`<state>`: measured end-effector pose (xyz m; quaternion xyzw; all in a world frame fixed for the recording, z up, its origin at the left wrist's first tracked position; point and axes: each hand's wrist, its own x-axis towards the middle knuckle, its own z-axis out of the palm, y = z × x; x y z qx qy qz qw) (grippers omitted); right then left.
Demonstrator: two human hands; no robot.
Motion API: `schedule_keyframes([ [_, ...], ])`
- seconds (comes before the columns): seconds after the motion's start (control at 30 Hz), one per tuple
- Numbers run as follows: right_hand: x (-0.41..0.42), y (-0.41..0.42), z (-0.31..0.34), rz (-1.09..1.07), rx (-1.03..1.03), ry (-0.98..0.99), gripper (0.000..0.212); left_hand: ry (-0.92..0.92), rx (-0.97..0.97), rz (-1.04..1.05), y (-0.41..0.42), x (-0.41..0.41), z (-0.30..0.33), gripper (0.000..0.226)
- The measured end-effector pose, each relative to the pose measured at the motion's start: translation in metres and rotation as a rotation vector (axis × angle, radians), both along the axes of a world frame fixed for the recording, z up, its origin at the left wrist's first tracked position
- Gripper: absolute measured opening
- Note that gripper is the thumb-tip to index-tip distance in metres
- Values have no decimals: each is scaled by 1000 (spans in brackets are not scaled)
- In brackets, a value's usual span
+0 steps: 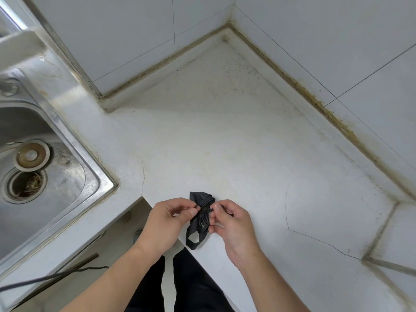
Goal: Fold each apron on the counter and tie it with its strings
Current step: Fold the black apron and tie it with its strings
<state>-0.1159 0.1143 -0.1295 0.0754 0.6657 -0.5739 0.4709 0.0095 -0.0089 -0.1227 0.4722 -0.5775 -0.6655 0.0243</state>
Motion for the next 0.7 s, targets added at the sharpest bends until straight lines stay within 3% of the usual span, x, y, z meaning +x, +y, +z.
schedule_keyframes([
  [0.17, 4, -6, -5, -182, 20, -193, 18, 115, 216, 162, 1, 2, -4, 12],
  [0.37, 20, -17, -9, -366, 104, -222, 15, 186, 458, 411, 10, -1, -9, 11],
  [0.47, 21, -12, -5, -205, 175, 45, 15, 88, 266, 281, 5, 0, -4, 9],
  [0.6, 17, -5, 12, 176, 126, 413, 19, -91, -173, -155, -12, -3, 0, 18],
  [0.7, 12, -9, 17, 436, 71, 621, 20, -160, -365, -422, -18, -14, 7, 19],
])
